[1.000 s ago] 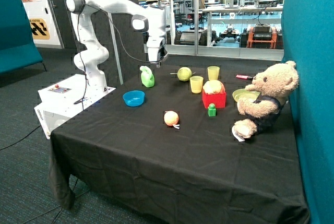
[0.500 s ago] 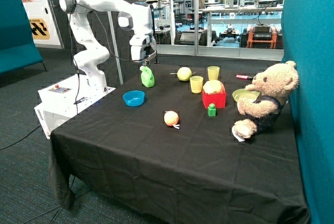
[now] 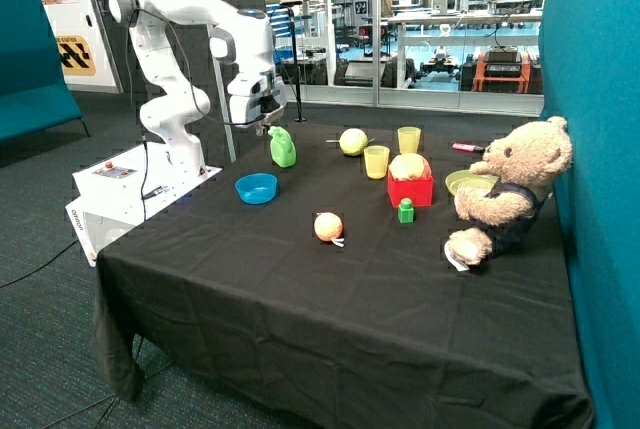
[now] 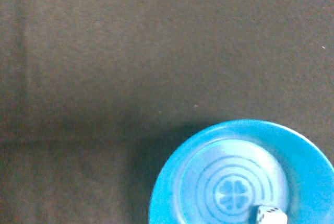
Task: Roll the dices in the bowl
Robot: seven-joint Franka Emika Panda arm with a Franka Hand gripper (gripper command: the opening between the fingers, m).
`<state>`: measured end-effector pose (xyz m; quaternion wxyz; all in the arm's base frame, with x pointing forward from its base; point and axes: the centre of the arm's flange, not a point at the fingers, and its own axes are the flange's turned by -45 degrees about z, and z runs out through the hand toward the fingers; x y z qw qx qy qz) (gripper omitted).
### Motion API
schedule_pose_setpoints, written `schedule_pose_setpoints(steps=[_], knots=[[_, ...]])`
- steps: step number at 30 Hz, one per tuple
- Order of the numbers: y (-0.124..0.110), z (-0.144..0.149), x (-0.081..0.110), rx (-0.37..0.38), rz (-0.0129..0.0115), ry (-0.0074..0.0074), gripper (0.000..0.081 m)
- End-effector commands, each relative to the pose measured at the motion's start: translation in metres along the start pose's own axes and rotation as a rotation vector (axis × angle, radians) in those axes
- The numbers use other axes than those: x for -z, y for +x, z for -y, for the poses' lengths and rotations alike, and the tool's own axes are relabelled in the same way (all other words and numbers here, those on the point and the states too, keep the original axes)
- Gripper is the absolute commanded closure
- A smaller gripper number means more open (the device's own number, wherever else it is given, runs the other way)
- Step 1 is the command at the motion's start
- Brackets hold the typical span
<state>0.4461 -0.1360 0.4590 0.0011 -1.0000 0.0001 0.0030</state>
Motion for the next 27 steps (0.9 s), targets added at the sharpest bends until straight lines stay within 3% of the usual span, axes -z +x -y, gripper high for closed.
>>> schedule_pose_setpoints(steps=[1,4,10,12,16,27], knots=[[-0.009,-0.023,-0.017,-0.041,-0.006,-0.002,0.0808],[-0.008,-0.022,-0.019,-0.029,-0.0059,-0.002,0.0808],[-0.003,-0.012,-0.02,0.011,-0.0059,-0.0021,0.0358],[-0.001,-0.008,-0.021,0.018,-0.0059,-0.0022,0.0276],[0.001,-0.004,-0.023,0.028,-0.0059,-0.0022,0.0244],[0.005,-0.006,-0.024,0.026,-0.0059,-0.0022,0.0289]])
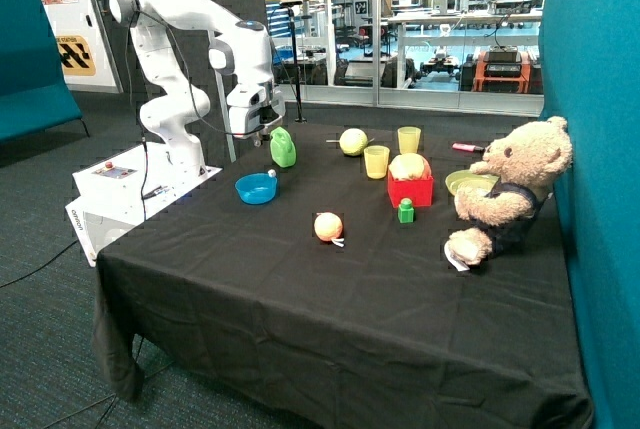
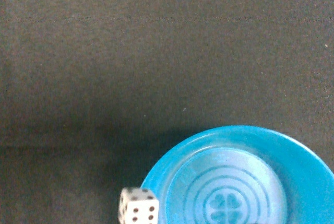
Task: Roll the dices in the bowl
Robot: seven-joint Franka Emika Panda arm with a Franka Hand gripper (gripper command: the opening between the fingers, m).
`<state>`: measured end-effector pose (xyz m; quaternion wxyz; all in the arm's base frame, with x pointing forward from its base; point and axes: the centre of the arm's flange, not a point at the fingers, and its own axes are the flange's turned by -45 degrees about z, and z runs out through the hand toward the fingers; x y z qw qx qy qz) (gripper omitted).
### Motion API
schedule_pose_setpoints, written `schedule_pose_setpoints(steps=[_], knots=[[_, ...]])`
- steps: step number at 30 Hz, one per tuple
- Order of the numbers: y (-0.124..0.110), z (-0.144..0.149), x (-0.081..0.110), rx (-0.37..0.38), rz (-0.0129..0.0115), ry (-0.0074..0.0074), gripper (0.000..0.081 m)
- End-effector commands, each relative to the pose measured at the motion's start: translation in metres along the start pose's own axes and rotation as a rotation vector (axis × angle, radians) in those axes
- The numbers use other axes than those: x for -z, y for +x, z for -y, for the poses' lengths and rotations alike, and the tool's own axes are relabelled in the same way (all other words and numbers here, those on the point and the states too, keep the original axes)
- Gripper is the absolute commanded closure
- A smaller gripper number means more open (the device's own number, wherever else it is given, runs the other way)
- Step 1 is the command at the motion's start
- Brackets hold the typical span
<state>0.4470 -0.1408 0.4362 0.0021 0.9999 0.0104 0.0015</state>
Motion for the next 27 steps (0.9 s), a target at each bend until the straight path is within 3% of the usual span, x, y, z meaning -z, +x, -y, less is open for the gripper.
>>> schedule_pose_setpoints(steps=[1,14,27], knots=[[0.004,-0.001,-0.001,0.004,0.0029,0.0043,0.0293],[0.01,0.004,0.002,0.035,0.0028,0.0043,0.0346],[0.029,0.061,0.008,0.172,0.0025,0.0045,0.0438]])
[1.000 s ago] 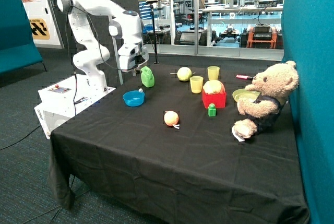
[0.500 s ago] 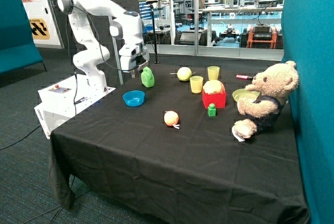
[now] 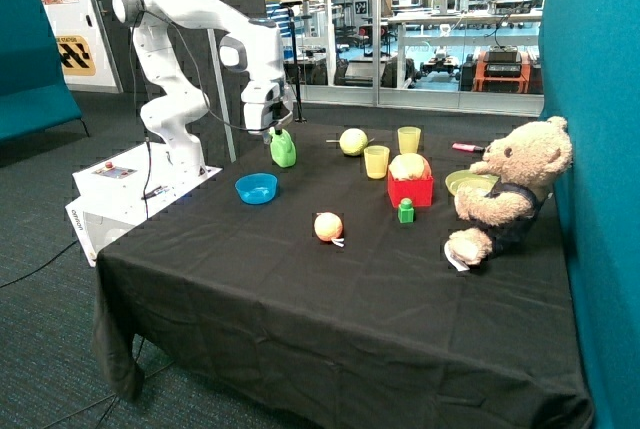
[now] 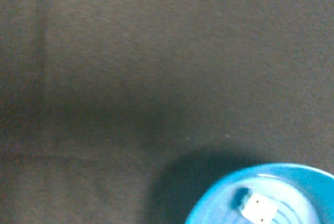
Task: Roll the dices in the bowl
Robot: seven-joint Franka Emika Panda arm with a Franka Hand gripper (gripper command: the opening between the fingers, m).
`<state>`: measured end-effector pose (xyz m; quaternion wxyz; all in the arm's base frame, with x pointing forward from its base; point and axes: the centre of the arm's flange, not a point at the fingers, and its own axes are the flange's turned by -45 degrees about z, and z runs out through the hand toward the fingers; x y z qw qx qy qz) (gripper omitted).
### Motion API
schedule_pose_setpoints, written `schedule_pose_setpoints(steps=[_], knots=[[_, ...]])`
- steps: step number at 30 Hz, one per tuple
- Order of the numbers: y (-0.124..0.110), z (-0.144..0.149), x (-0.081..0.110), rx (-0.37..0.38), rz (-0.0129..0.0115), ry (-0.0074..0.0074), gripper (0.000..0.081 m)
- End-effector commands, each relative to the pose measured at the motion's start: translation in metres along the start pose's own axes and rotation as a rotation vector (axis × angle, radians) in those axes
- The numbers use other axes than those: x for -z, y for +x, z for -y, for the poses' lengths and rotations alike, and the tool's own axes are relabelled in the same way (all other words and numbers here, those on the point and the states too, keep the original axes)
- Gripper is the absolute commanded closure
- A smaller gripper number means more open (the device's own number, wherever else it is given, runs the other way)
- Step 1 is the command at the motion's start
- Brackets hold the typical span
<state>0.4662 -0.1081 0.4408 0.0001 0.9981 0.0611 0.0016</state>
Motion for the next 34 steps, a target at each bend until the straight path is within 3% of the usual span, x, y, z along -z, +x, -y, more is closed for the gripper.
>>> schedule_pose_setpoints(steps=[1,5,19,34], knots=[[0.013,0.029,0.003,0.066,0.0032,0.0006,0.0442],[0.015,0.033,0.003,0.093,0.0032,0.0006,0.0447],[0.022,0.031,0.002,0.087,0.0032,0.0006,0.0456],[0.033,0.061,0.003,0.12,0.0032,0.0007,0.0458]])
